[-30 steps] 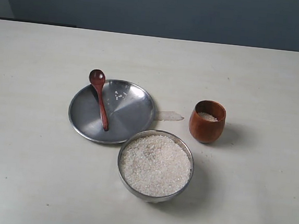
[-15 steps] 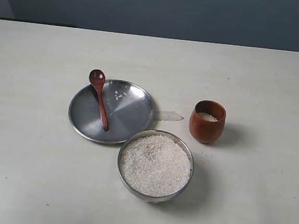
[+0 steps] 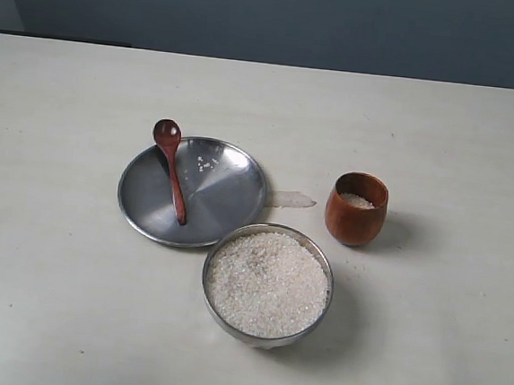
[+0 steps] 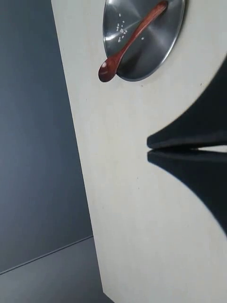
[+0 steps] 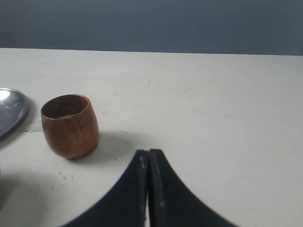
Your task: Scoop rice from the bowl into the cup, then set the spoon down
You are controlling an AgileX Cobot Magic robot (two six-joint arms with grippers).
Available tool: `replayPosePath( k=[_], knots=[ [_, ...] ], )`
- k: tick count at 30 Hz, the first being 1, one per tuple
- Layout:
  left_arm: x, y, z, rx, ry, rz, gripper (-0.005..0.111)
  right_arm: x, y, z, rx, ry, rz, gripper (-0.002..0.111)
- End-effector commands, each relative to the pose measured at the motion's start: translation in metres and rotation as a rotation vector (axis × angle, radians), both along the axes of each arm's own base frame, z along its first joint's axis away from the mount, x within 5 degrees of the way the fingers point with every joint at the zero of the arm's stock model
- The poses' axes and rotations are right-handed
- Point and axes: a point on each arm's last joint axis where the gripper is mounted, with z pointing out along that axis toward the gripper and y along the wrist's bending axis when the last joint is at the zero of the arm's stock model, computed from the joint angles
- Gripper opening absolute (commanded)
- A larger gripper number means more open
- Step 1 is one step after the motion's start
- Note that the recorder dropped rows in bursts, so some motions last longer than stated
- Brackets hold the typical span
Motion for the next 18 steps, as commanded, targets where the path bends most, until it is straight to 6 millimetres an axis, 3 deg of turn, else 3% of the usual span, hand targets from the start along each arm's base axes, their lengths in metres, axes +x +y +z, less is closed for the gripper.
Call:
replayPosePath(
  k=[1, 18],
  knots=[
    [0.0000, -0.0014, -0.0009, -0.057, -0.010, -0.005, 0.000, 0.0000, 0.0000, 0.0003, -0.008, -0.020, 0.003, 0.000],
    [0.0000, -0.0039, -0.0015, -0.132, -0.006, -0.019, 0.000, 0.0000, 0.0001, 0.0003, -0.002, -0.019, 0.004, 0.000]
  ],
)
